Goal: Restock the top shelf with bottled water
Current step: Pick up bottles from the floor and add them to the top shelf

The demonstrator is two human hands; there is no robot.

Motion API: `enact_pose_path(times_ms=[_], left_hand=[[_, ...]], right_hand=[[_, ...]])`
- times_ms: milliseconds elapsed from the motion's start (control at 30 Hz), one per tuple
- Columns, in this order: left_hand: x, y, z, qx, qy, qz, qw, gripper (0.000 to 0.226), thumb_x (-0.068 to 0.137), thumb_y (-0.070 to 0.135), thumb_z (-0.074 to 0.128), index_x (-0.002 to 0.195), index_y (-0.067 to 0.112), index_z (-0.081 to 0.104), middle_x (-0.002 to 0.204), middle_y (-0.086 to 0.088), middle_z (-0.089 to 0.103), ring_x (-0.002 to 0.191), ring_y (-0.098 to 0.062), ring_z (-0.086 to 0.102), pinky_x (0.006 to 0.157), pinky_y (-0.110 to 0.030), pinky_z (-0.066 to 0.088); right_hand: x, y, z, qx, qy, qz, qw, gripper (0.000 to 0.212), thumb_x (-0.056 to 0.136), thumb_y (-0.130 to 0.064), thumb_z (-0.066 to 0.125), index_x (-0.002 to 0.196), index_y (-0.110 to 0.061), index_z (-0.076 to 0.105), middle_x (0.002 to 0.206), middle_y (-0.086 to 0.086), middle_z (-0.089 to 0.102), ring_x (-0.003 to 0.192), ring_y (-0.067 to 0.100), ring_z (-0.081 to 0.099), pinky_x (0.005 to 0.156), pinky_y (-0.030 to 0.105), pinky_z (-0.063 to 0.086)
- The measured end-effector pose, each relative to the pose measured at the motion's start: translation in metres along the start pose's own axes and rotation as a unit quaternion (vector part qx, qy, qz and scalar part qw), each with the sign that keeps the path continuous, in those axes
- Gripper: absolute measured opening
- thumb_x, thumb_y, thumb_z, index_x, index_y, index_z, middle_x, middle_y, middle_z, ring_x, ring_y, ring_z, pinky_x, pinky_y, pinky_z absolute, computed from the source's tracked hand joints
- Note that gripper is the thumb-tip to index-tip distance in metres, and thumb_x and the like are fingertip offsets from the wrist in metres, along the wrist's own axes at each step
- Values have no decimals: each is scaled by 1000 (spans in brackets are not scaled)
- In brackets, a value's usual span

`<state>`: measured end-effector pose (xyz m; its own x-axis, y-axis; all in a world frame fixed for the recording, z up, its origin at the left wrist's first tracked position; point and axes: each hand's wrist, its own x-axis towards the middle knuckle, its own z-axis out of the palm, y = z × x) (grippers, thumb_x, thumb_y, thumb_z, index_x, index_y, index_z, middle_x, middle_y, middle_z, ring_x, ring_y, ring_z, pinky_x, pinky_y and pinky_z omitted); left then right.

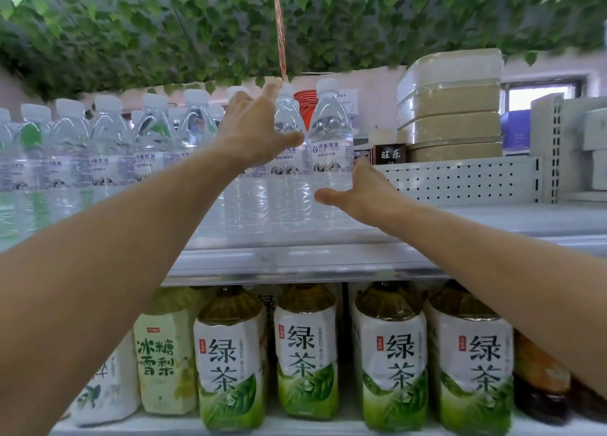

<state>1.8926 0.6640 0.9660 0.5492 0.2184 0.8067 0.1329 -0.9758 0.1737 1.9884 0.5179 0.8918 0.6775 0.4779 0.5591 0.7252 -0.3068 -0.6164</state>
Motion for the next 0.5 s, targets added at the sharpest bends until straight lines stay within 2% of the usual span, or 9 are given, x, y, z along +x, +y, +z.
enact_pose_path(times_ms=[100, 200, 300, 367, 500], left_hand=[[-7, 0, 4, 5, 7, 6, 1000, 87, 90, 44, 66, 156, 19, 16, 131, -18, 51, 135, -31, 33, 111, -44, 29], [-24, 5, 5, 25, 22, 13, 999, 80, 93, 45, 60, 156, 17, 20, 145, -13, 44, 140, -28, 25, 115, -42, 20], [-58, 18, 9, 8, 38, 15, 999, 74, 92, 46, 61, 153, 21, 28, 151, -8, 39, 143, -26, 21, 117, -40, 16], [-88, 31, 15, -4, 51, 24, 998, 68, 92, 45, 61, 150, 23, 34, 149, -4, 41, 140, -23, 26, 114, -37, 19], [-148, 53, 29, -11, 60, 34, 998, 59, 92, 42, 61, 145, 24, 42, 142, 0, 48, 132, -20, 37, 109, -36, 29]], right_hand=[[-4, -3, -4, -14, -15, -2, 1000, 81, 89, -42, 69, 147, -8, 26, 144, 4, 46, 128, 22, 46, 90, 28, 33], [-15, -3, -13, -54, -26, -20, 998, 81, 89, -46, 67, 148, -9, 25, 147, 5, 42, 133, 22, 41, 92, 27, 31], [-37, 2, -22, -96, 40, -80, 991, 69, 89, -48, 65, 143, -19, 34, 142, 1, 45, 130, 18, 44, 99, 36, 38], [-59, 7, -29, -151, 82, -121, 978, 62, 91, -47, 62, 142, -22, 36, 139, -2, 46, 128, 16, 45, 97, 41, 42], [-104, 19, -47, -235, 113, -184, 947, 52, 94, -42, 57, 141, -24, 41, 139, -5, 46, 128, 14, 43, 94, 36, 39]])
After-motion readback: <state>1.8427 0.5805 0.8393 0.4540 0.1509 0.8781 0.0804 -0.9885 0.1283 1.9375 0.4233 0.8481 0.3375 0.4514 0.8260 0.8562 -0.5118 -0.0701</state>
